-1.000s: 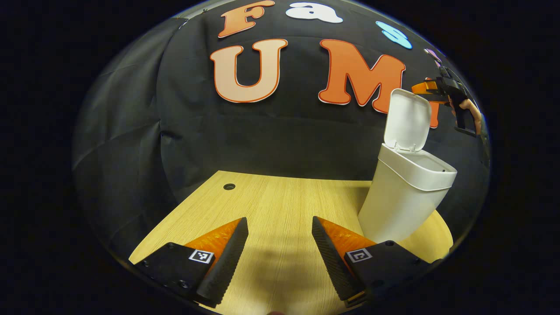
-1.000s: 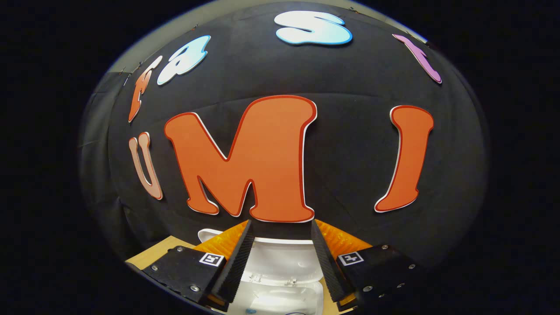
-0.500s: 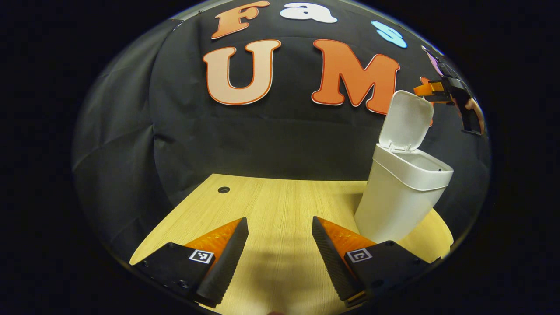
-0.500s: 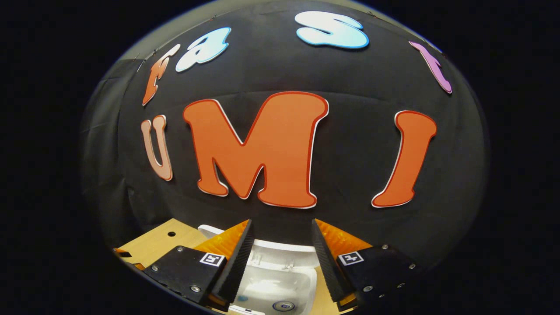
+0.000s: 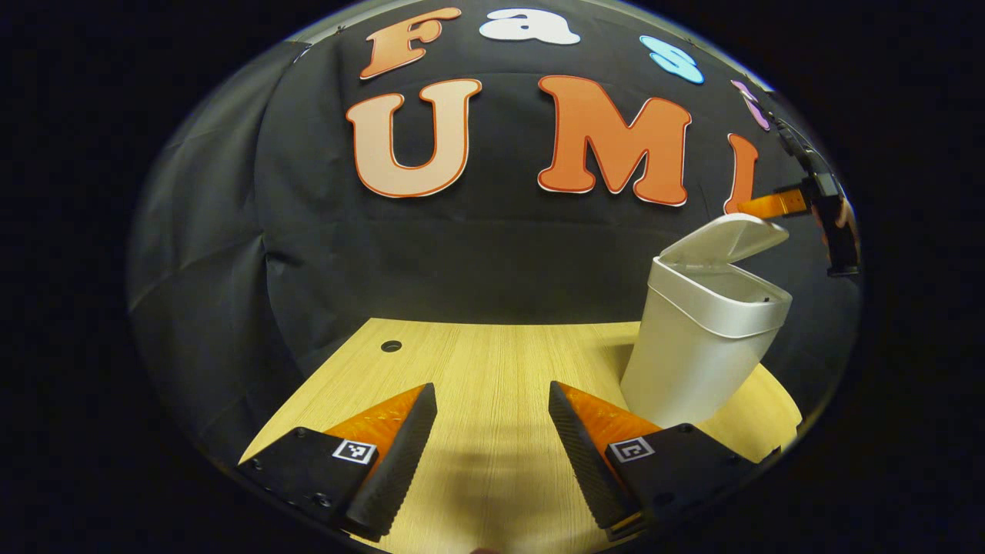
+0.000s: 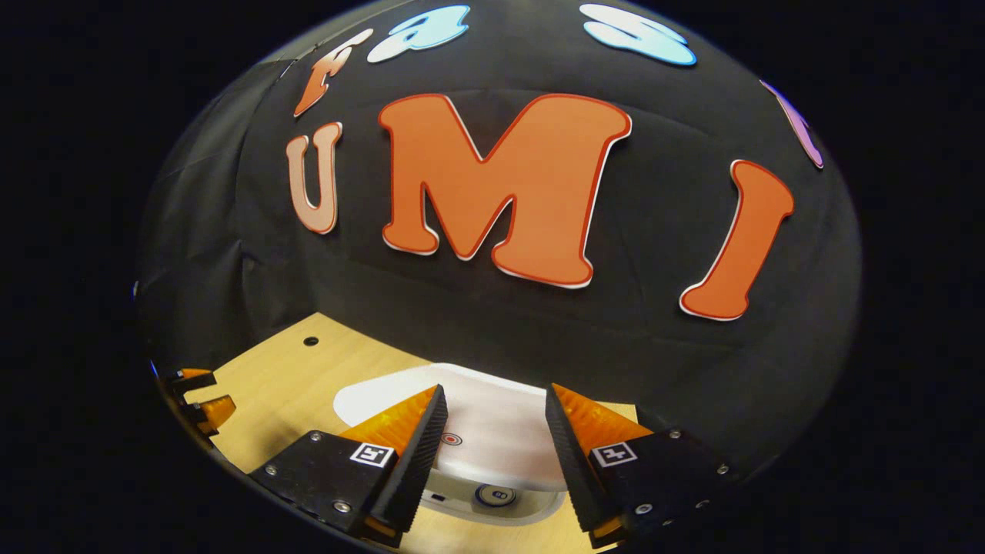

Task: Press the lid of the desktop garbage bin to open it, pick up the crumpled paper on the desktop and throw it into the bin, then pick up the pop can on the desktop and drop it into the bin, and finally close the garbage bin lid.

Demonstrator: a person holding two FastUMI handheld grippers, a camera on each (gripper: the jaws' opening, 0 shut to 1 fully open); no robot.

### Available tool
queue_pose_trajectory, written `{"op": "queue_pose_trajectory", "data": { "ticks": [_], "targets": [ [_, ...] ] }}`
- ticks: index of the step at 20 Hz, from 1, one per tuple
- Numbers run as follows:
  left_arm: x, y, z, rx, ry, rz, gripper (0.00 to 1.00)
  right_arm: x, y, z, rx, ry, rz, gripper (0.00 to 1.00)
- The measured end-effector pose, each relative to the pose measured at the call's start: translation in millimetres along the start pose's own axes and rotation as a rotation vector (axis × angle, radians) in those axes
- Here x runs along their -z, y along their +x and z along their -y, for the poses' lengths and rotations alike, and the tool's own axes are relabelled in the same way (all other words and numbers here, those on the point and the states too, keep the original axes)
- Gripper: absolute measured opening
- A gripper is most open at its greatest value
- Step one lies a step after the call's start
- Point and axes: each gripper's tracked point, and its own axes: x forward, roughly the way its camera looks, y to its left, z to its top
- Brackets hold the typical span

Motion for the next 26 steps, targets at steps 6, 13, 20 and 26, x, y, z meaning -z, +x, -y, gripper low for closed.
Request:
{"op": "queue_pose_trajectory", "data": {
  "ticks": [6,13,20,26],
  "targets": [
    [-26.7,1.7,5.4,0.022,0.024,0.047,0.94,38.9,-10.3,-14.0,-0.031,0.013,-0.095,0.78],
    [-65.2,-0.2,13.5,0.054,0.036,0.115,0.94,59.3,-21.8,-22.6,-0.049,0.047,-0.151,0.71],
    [-130.5,-25.1,4.9,0.067,0.002,0.226,0.94,79.1,-24.8,-33.8,-0.064,0.093,-0.196,0.66],
    [-164.2,-44.4,9.1,0.048,0.016,0.294,0.94,81.2,-24.1,-37.8,-0.037,0.126,-0.188,0.60]
  ]
}}
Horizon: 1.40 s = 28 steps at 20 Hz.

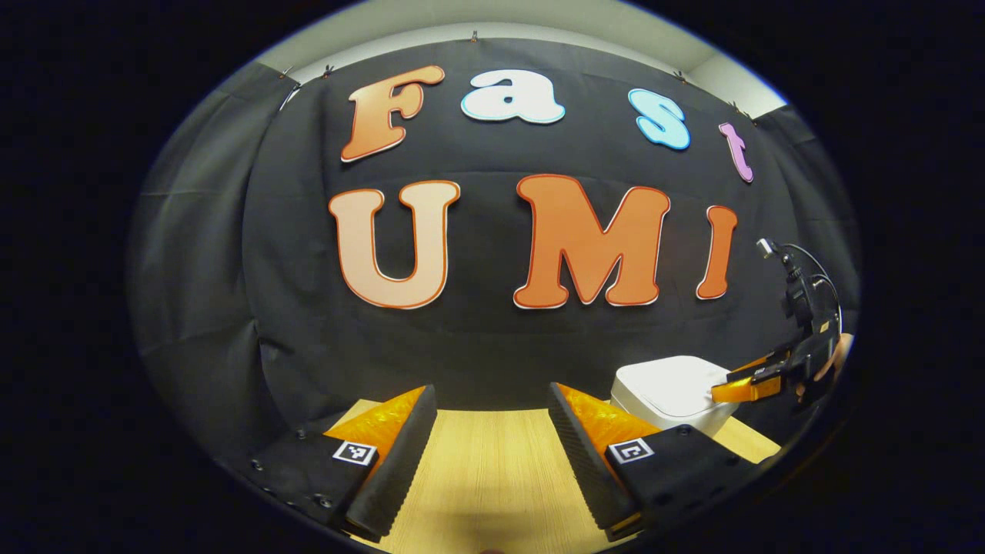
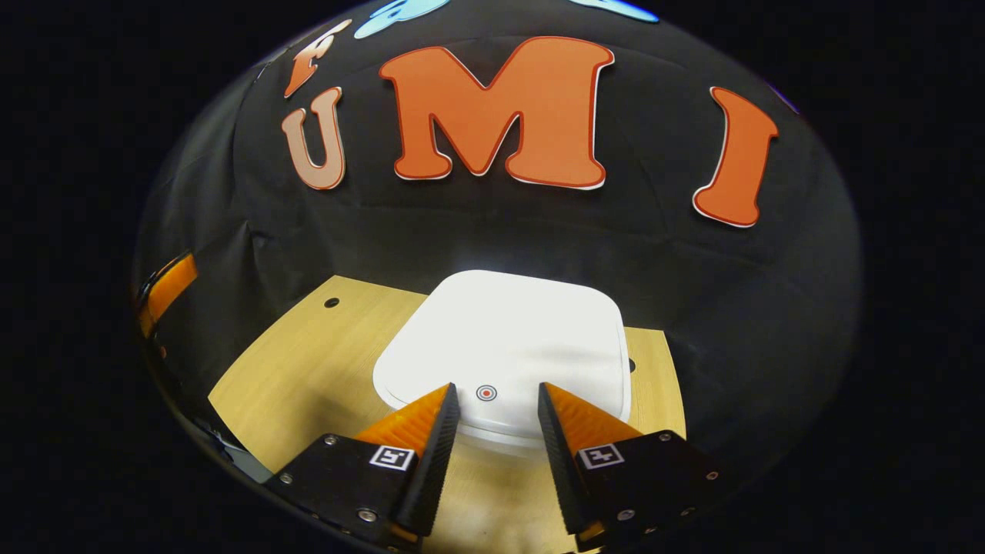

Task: Press the lid of the desktop garbage bin to open it, pick up the crumpled paper on the desktop and throw it into the bin, then pick up the pop can on the desktop and drop it into the bin, and finally close the garbage bin lid.

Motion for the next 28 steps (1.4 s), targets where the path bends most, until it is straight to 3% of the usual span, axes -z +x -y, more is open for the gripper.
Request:
{"op": "queue_pose_trajectory", "data": {
  "ticks": [5,8,13,18,25,28],
  "targets": [
    [-4.8,-5.0,18.2,0.022,0.009,0.013,0.94,2.6,3.9,-3.2,0.035,0.030,0.004,0.53],
    [-8.0,-7.5,26.1,0.036,0.015,0.023,0.94,3.9,4.1,-7.1,0.041,0.017,-0.002,0.40],
    [-11.3,-10.3,30.9,0.046,0.025,0.032,0.94,0.0,-2.0,-7.6,0.049,0.033,0.088,0.39],
    [-7.8,-9.9,26.4,0.038,0.002,0.020,0.94,-10.3,-20.5,-10.7,0.115,-0.020,0.209,0.62],
    [-8.6,-9.3,28.4,0.045,0.005,0.043,0.94,-49.9,-59.3,-55.2,0.063,0.072,0.417,0.66],
    [-7.6,-11.2,31.6,0.048,0.005,0.052,0.94,-65.7,-79.2,-65.5,0.065,0.029,0.509,0.66]
  ]
}}
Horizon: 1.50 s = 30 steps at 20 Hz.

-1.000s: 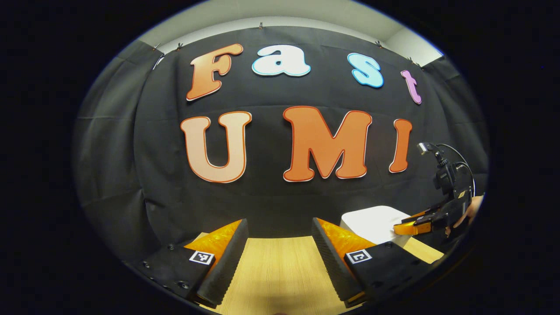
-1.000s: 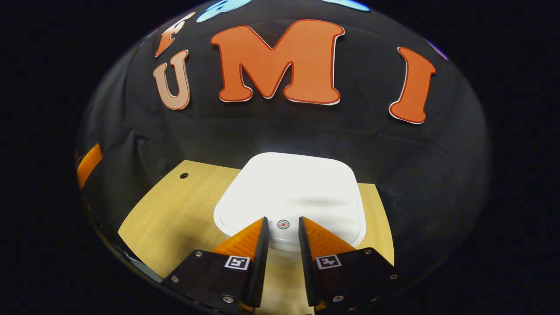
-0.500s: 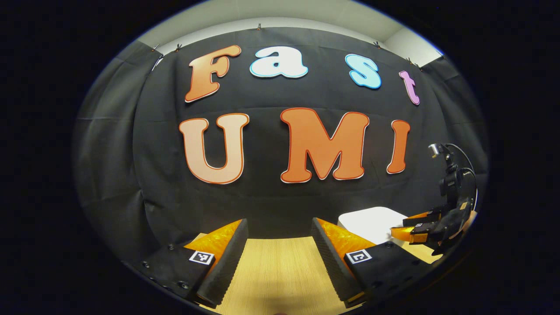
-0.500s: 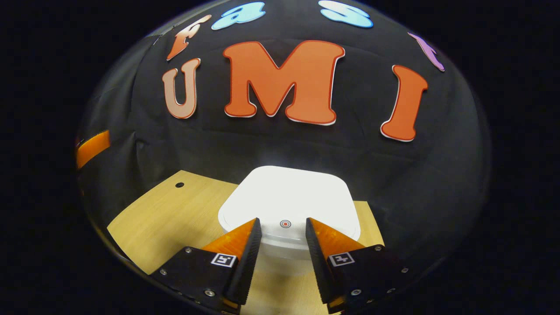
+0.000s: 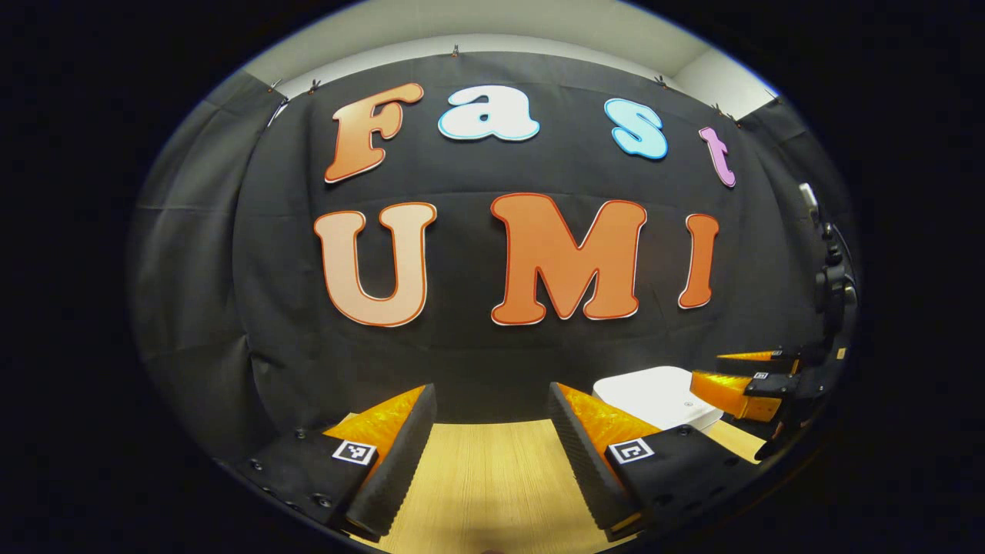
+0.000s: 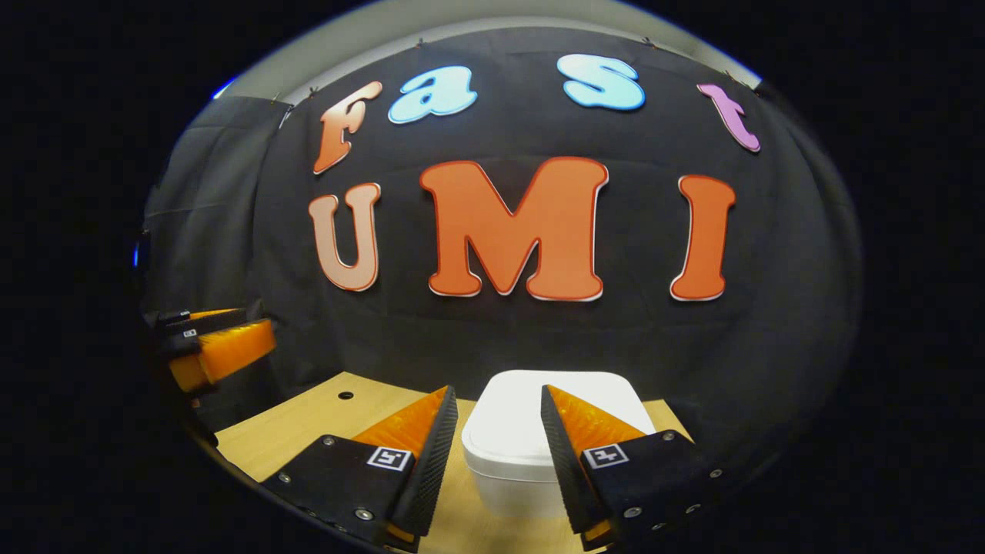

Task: Press the lid of the desktop garbage bin to open it, pick up the crumpled paper on the desktop and throw it into the bin, then pick up the pop can on the desktop and drop it into the bin, and finally close the garbage bin lid.

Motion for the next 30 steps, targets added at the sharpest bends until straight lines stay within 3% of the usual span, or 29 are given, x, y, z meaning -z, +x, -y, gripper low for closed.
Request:
{"op": "queue_pose_trajectory", "data": {
  "ticks": [7,12,16,25,26,27,30],
  "targets": [
    [0.1,-4.3,7.4,0.009,-0.021,0.024,0.94,-21.2,-21.1,-29.0,-0.042,-0.037,0.098,0.68],
    [-6.8,-10.1,14.0,0.001,0.013,0.052,0.94,-24.7,-29.2,-33.9,-0.083,-0.054,0.105,0.84],
    [-11.0,-14.3,21.9,-0.013,0.044,0.068,0.94,-28.6,-30.5,-31.2,-0.098,-0.035,0.110,0.92],
    [-17.9,-26.1,36.8,-0.077,0.051,0.089,0.94,-18.9,-38.9,-24.0,-0.171,-0.061,0.097,0.93],
    [-17.4,-27.8,37.3,-0.091,0.046,0.085,0.94,-18.2,-39.7,-23.1,-0.181,-0.062,0.098,0.99],
    [-15.8,-28.8,37.8,-0.105,0.043,0.078,0.94,-17.2,-40.0,-23.6,-0.190,-0.062,0.100,0.95],
    [-13.6,-33.3,38.9,-0.120,0.040,0.068,0.94,-15.6,-42.4,-19.1,-0.190,-0.059,0.096,0.95]
  ]
}}
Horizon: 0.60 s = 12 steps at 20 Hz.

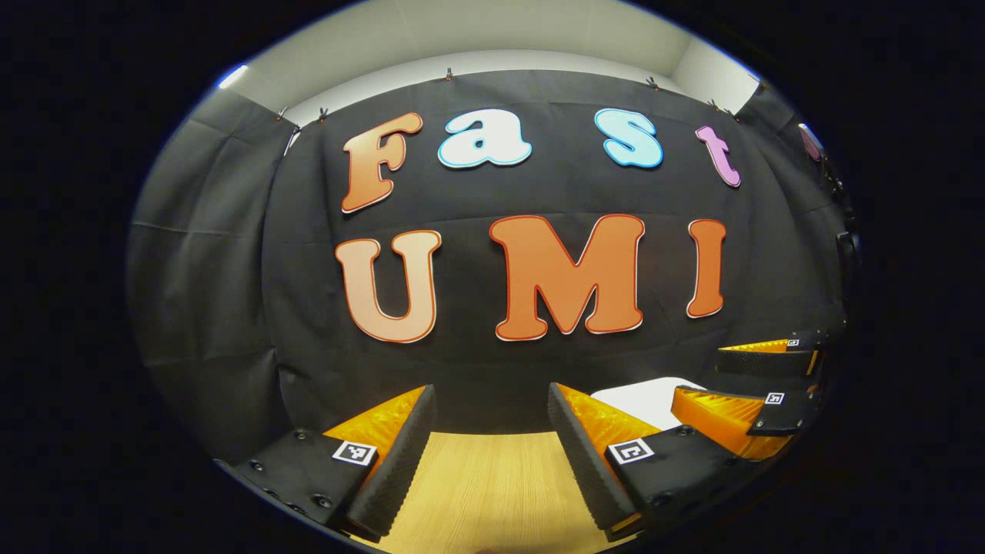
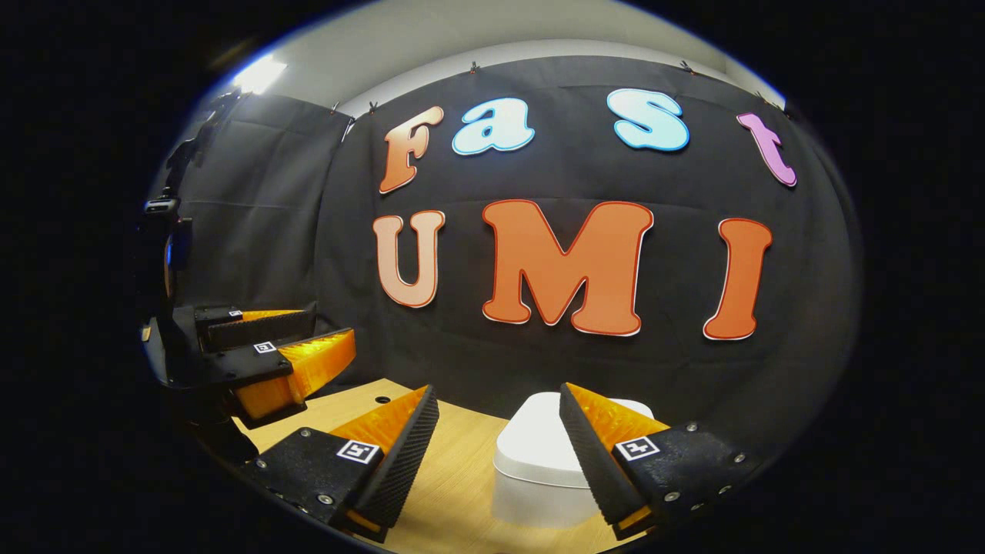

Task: Press the lid of the desktop garbage bin to open it, pick up the crumpled paper on the desktop and throw it into the bin, then pick up the pop can on the desktop and drop it into the bin, and finally close the garbage bin lid.

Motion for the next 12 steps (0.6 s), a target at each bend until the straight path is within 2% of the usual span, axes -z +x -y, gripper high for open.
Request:
{"op": "queue_pose_trajectory", "data": {
  "ticks": [8,12],
  "targets": [
    [-15.0,0.2,-23.8,0.040,0.006,0.051,0.94,-2.6,-10.9,7.0,0.111,0.009,-0.012,0.96],
    [-13.3,-8.5,-48.1,0.053,0.000,0.056,0.94,-7.3,-14.3,-11.0,0.141,0.025,-0.010,0.96]
  ]
}}
